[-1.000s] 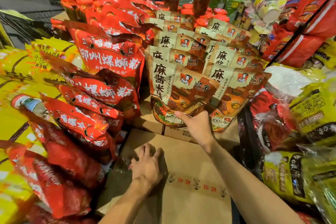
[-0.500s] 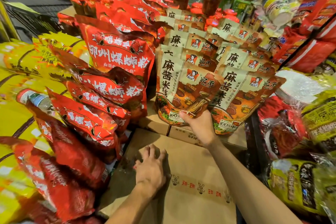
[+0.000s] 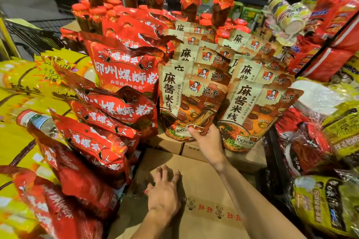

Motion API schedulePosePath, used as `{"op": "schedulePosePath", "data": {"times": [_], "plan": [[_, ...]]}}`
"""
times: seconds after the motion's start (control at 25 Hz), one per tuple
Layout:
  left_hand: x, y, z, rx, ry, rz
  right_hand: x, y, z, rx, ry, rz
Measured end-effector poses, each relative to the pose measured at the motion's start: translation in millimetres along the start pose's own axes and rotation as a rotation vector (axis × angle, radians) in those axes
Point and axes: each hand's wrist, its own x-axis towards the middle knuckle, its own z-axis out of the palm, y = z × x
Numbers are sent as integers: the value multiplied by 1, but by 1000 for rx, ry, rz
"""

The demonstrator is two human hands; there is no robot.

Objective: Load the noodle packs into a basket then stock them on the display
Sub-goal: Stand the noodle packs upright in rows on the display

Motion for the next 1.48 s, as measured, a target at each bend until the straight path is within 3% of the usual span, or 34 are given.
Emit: {"op": "schedulePosePath", "data": {"times": [0.52,1.08,1.48], "plan": [[-3,0,-19,147,-76,32,-31,-35,-24,-105,-3,-20],[-55,40,-149,243,424,155,-92,-105,-100,-810,43,-243],[-169,64,-186,186,667,-39,-147,-130,-124,-975,-40,-510]]}}
